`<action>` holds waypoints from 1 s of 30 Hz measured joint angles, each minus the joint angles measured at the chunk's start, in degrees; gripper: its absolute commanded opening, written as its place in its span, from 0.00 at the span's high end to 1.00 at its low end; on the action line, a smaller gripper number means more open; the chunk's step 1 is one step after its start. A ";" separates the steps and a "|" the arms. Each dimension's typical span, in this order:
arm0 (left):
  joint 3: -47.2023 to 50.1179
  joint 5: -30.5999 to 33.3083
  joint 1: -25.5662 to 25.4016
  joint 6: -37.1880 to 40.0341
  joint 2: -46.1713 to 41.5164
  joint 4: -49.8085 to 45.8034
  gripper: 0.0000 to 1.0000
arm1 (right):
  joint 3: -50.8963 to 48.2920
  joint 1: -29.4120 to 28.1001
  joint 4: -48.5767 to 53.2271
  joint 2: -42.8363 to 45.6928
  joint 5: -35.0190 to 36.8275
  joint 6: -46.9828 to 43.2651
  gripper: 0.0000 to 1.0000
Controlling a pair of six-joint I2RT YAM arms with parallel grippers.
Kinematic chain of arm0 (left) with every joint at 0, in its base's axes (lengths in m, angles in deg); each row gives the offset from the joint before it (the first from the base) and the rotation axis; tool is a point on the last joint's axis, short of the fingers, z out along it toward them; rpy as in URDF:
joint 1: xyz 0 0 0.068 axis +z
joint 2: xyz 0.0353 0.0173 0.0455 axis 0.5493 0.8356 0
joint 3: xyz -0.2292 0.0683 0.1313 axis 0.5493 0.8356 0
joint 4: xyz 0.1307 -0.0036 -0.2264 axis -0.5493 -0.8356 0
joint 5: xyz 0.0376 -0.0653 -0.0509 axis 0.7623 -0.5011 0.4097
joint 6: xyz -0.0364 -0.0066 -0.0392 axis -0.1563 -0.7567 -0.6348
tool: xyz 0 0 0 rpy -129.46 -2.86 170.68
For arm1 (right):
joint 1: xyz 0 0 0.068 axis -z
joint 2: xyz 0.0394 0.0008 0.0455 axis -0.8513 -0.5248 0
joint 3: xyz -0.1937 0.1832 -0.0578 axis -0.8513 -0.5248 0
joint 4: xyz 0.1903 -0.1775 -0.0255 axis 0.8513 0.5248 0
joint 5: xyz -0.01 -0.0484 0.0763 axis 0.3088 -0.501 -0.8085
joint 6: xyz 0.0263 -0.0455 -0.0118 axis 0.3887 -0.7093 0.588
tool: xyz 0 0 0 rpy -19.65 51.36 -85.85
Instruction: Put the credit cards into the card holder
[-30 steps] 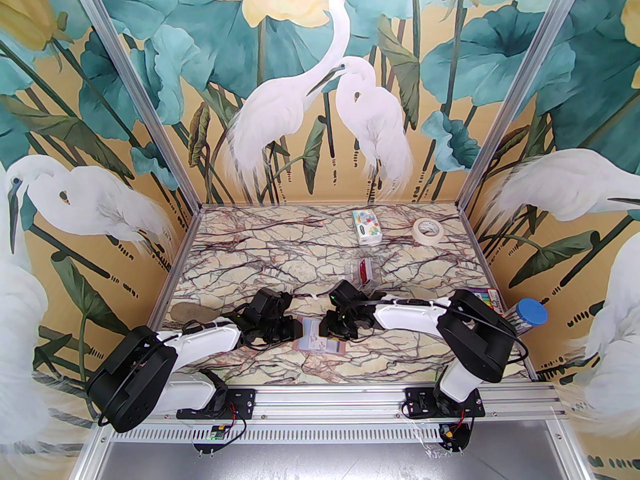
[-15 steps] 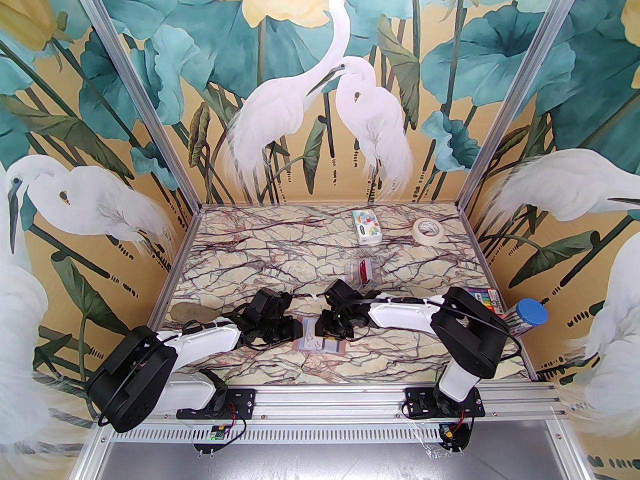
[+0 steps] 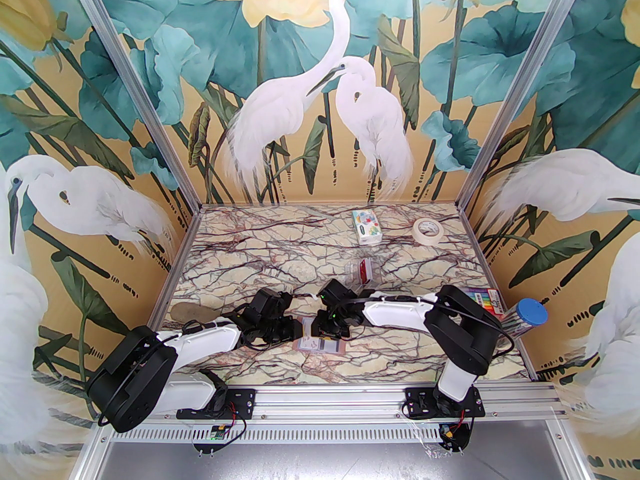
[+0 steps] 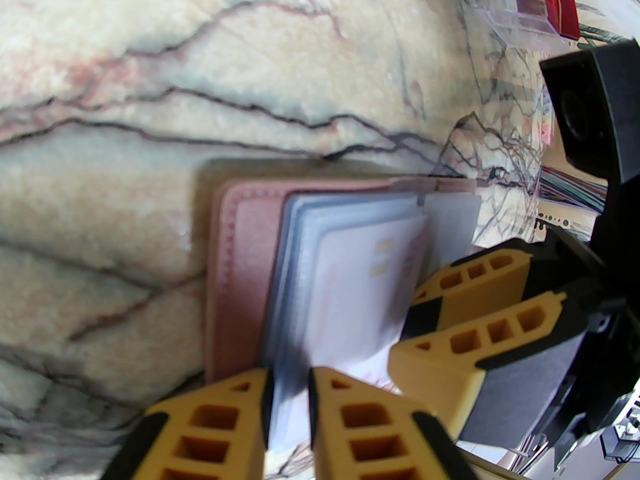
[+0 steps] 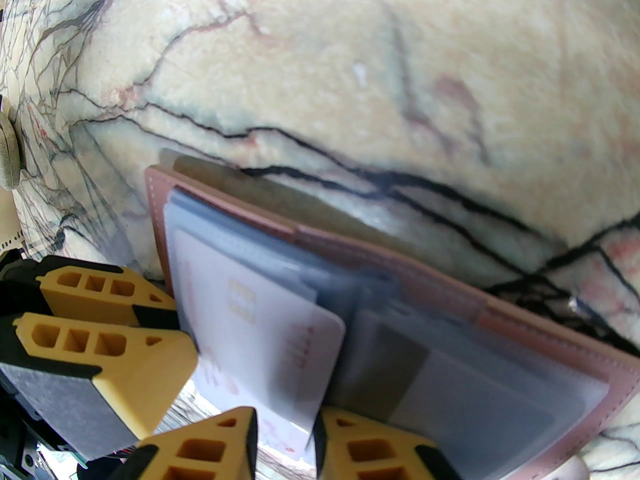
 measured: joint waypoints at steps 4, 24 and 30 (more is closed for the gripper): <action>-0.02 0.00 0.00 0.02 0.02 0.00 0.80 | 0.81 -0.11 0.87 -0.42 0.02 0.00 0.75; -0.02 0.00 0.00 0.00 0.00 0.00 0.79 | 1.77 -0.52 7.65 3.39 2.62 -2.14 0.66; -0.02 0.15 0.00 0.00 -0.28 -0.17 0.79 | 1.77 -0.52 7.72 4.00 3.32 -2.14 0.74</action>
